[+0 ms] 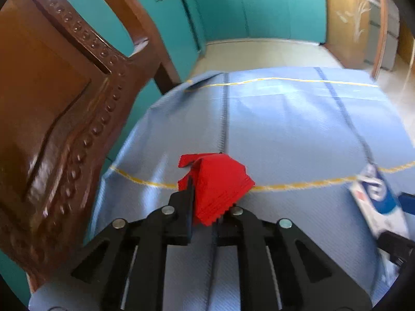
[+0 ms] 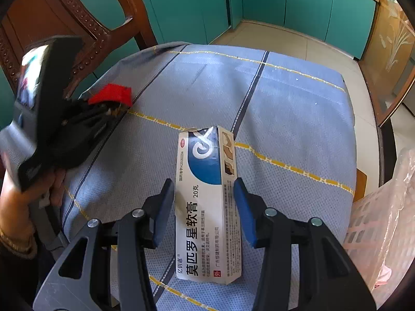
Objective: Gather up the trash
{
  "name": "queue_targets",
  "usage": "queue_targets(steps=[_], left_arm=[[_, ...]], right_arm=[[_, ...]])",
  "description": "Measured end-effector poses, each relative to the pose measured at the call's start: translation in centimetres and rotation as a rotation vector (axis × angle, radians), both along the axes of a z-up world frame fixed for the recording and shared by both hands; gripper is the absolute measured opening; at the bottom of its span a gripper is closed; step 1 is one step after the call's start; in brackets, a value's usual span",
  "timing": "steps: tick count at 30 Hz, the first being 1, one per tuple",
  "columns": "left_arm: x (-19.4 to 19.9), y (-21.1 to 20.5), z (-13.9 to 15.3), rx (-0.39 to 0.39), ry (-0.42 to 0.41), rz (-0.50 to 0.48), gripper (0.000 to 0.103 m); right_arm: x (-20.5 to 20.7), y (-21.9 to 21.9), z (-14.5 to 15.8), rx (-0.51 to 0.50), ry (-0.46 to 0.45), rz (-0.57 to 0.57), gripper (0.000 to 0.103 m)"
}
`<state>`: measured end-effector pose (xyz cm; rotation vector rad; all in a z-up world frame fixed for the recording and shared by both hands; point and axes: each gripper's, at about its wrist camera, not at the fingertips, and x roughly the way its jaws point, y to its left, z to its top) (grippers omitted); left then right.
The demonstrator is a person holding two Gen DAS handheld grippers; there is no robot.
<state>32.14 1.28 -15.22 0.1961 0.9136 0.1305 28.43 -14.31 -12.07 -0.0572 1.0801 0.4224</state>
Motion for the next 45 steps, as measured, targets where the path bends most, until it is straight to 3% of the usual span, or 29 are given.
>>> queue_targets(steps=[9,14,21,29,36,41,42,45], left_arm=[[-5.9,-2.2,0.4,-0.138,-0.039,-0.117,0.012],[-7.4,-2.1,0.5,-0.194,-0.065,-0.152,0.012],[-11.1,-1.4,1.7,-0.322,-0.084,-0.226,0.012],[-12.2,0.0,1.3,-0.353,-0.07,-0.218,0.017],[-11.9,-0.8,0.7,-0.324,-0.041,-0.221,0.021],[-12.0,-0.7,0.7,-0.338,-0.037,-0.22,0.033],[-12.1,-0.7,0.8,-0.338,-0.04,-0.219,0.043],[-12.4,-0.7,1.1,-0.353,-0.047,-0.222,0.047]], right_arm=[[-0.4,0.9,-0.8,-0.033,0.0,0.001,0.052],[-0.8,0.5,-0.7,-0.034,-0.02,-0.027,0.045],[-1.2,-2.2,0.4,0.026,-0.028,-0.125,0.044],[-1.5,-3.0,0.7,0.036,-0.03,-0.148,0.044],[-1.8,-3.1,0.8,0.029,-0.034,-0.141,0.045],[-1.8,-2.8,0.5,0.022,-0.027,-0.139,0.045],[-1.8,-2.8,0.5,0.021,-0.026,-0.139,0.045],[-1.8,-2.6,0.3,0.018,-0.024,-0.138,0.045]])
